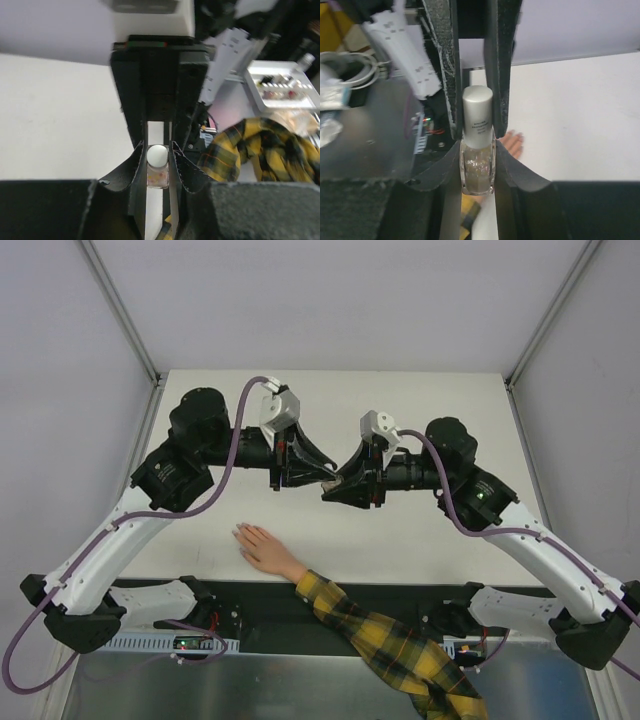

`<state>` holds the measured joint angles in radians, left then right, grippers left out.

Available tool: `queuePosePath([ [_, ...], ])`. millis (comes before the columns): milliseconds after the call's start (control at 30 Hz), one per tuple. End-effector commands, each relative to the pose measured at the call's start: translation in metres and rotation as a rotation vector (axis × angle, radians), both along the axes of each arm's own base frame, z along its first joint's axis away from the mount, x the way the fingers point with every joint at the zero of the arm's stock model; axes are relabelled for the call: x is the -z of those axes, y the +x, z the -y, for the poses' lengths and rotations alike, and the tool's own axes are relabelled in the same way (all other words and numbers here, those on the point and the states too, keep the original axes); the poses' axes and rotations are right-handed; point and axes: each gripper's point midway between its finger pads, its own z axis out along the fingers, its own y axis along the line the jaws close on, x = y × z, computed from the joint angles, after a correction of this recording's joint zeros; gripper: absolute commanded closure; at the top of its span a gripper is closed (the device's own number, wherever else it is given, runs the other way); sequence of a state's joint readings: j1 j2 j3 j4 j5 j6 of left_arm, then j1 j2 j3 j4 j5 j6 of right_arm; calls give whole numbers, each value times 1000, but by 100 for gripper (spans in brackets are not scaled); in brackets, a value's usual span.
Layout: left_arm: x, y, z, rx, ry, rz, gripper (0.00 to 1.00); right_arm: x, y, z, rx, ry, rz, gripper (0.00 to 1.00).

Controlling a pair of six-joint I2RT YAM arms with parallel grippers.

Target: Paint the nails

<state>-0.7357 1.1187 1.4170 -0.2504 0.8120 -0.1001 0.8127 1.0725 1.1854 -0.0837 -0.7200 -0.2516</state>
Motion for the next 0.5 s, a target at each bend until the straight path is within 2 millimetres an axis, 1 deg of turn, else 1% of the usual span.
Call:
queuePosePath([
  [0,32,-84,-16,517,52,-87,100,-114,-55,17,-245,289,242,100],
  [67,30,-88,-17,574,35,-86,100,-119,-68,23,-294,297,240,100],
  [167,33,-88,-16,596,38,-100,100,-122,-76,26,-330,294,228,100],
  [267,31,-84,-15,562,42,-74,100,-117,-73,24,-322,277,213,100],
  [300,32,-74,-11,490,60,-54,100,-113,-71,24,-311,263,202,100],
  [333,30,-68,-10,437,70,-39,98,-111,-66,22,-282,256,201,100],
  [367,24,-60,-9,369,74,-16,89,-106,-61,21,-264,242,197,100],
  [400,24,-37,-4,216,105,-12,65,-96,-55,20,-233,212,196,100],
  [433,12,-27,-7,127,98,6,54,-92,-45,19,-173,201,198,100],
  [467,8,-13,-9,27,103,7,47,-86,-40,18,-147,190,200,100],
])
